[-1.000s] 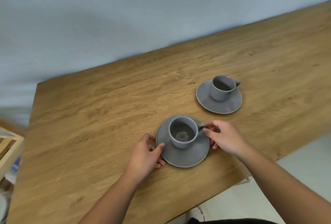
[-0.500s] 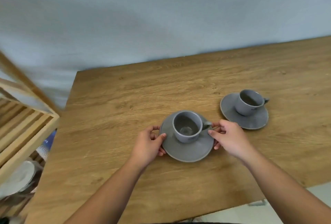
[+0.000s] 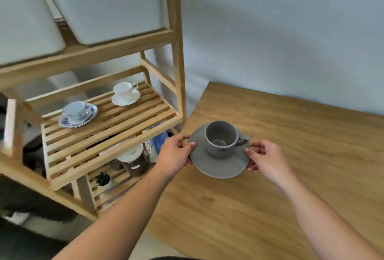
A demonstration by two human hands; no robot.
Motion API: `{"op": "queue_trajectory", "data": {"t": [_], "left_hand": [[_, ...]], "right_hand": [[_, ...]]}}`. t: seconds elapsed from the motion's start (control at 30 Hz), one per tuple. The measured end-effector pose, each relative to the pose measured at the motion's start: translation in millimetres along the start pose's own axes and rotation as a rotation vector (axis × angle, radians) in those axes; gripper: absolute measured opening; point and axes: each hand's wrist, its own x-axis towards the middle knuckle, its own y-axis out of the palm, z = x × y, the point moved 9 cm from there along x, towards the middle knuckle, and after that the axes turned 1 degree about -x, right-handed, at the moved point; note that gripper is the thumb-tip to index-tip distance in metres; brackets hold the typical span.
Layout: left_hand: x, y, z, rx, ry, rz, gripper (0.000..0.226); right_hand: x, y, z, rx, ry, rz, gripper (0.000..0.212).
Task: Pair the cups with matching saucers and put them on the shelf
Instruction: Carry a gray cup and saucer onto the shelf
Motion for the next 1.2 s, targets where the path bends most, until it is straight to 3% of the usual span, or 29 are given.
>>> {"op": "queue_trajectory", "data": {"t": [0.3,0.63,0.9,1.2], "left_hand": [[10,-173,69,0.044,-0.126,-0.314,0.021],[24,-295,147,0.044,-0.311,-0.588,0.03],[33,-345,188,0.061,-0.431,-0.776,0.034],[35,-363,211,0.092,-0.531,-0.927,0.027]], "right_hand": [[55,197,42,-0.114,-0.056,0.305,0.006],[90,364,77,-0.291,-0.111,0.5,0.002],[106,447,86,-0.379,-0.093,0.572,0.009],[112,483,86,-0.41,-0.089,0.584,0.007]]}}
